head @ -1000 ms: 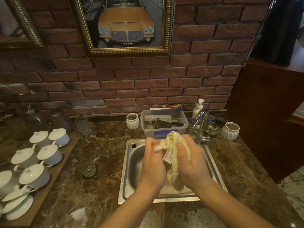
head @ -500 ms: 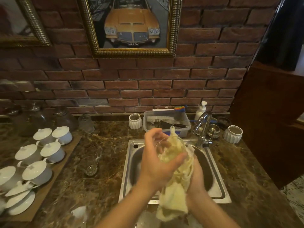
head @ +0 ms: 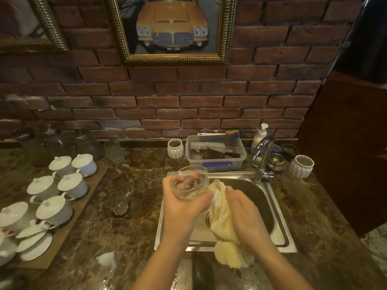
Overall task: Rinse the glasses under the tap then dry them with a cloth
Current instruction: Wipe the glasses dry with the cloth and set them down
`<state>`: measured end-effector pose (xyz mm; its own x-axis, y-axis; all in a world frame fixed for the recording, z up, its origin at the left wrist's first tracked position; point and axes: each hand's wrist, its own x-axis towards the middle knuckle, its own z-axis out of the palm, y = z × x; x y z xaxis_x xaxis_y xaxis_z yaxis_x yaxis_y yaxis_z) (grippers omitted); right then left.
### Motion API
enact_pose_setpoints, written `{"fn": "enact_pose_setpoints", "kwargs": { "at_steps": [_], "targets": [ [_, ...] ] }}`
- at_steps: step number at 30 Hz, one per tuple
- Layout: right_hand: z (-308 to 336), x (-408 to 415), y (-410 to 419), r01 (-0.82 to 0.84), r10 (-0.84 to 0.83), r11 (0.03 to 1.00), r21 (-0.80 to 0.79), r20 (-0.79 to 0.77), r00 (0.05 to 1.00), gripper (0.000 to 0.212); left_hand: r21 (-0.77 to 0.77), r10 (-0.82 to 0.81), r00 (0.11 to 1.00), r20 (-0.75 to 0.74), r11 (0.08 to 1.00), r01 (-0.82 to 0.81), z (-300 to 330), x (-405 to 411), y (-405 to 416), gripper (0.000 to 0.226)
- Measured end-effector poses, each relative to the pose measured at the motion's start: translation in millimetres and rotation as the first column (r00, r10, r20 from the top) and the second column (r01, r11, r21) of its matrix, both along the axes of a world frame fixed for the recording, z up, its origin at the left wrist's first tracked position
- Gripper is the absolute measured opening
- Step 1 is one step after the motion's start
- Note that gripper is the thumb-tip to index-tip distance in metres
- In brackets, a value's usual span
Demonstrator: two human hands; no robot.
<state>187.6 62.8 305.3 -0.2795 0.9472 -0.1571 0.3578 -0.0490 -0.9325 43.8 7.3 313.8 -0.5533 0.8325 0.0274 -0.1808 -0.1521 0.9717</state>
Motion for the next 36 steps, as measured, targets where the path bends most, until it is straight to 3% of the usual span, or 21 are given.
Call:
{"fn": "enact_pose_setpoints", "kwargs": {
  "at_steps": [2,5,9,11,13,15,16,20,22,24,28,31,33,35,36],
  "targets": [
    [4.9,11.1,13.3,-0.027,0.053,0.978,-0.206,0.123,0.991,0.038,-0.019,0.090,0.981,-0.174,0.995,-0.095,2.0,-9.6,-5.8,0.071],
    [10.5,20.9,23.5,-0.052,0.044,0.946,-0.320,-0.033,0.998,0.027,-0.134,0.004,0.933,-0.360,0.989,-0.056,1.0,-11.9,-18.0,0.071],
    [27.6,12.8,22.9,0.138,-0.148,0.988,-0.062,-0.185,0.972,0.036,-0.314,-0.183,0.866,-0.466,0.949,0.031,-9.4,2.7,-25.5,0.074],
    [36.1,4.6,12.8,0.139,-0.108,0.983,0.119,-0.234,0.966,0.032,-0.333,-0.202,0.855,-0.477,0.942,0.037,-10.9,9.7,-24.3,0.073],
    [41.9,-1.2,-2.1,-0.001,0.053,0.938,0.347,-0.140,0.989,0.029,-0.337,-0.214,0.822,-0.527,0.941,0.029,-12.6,11.2,-21.6,0.072],
    [41.9,-1.1,-14.6,-0.206,0.169,0.825,0.526,0.119,0.978,0.023,-0.338,-0.239,0.774,-0.586,0.940,0.034,-11.0,8.5,-20.0,0.072],
    [41.9,1.5,-18.9,-0.289,0.198,0.792,0.538,0.221,0.955,0.020,-0.344,-0.254,0.763,-0.594,0.938,0.044,-10.0,5.6,-19.7,0.071],
    [60.5,18.5,-24.4,-0.480,0.376,0.777,0.407,0.312,0.873,0.026,-0.423,-0.376,0.750,-0.544,0.895,0.142,0.9,-5.3,-20.9,0.050],
    [71.4,28.5,-23.0,-0.621,0.510,0.728,0.292,0.375,0.774,0.038,-0.441,-0.475,0.722,-0.504,0.859,0.258,9.6,-11.1,-22.1,0.059],
    [82.8,36.4,-20.0,-0.759,0.628,0.622,0.193,0.457,0.630,0.031,-0.449,-0.568,0.667,-0.482,0.814,0.370,22.1,-17.0,-22.5,0.066],
    [101.4,41.4,-20.8,-0.904,0.703,0.398,0.157,0.581,0.411,0.020,-0.480,-0.705,0.503,-0.501,0.709,0.516,48.3,-24.9,-19.7,0.060],
    [110.3,42.8,-21.1,-0.962,0.592,0.225,0.156,0.762,0.262,0.016,-0.501,-0.800,0.382,-0.463,0.591,0.632,65.7,-33.6,-14.1,0.069],
    [114.9,42.0,-21.9,-0.990,0.451,0.063,0.128,0.881,0.143,0.017,-0.525,-0.869,0.236,-0.436,0.458,0.717,84.1,-22.8,-10.3,0.077],
    [114.8,40.7,-22.2,-0.994,0.357,-0.049,0.102,0.931,0.078,0.022,-0.678,-0.919,-0.062,-0.389,0.240,0.695,98.6,-9.2,-8.0,0.077],
    [114.1,40.2,-21.5,-0.990,0.346,-0.085,0.115,0.935,0.079,0.023,-0.739,-0.908,-0.166,-0.385,0.195,0.645,101.2,-6.8,-7.4,0.074]
  ]
}}
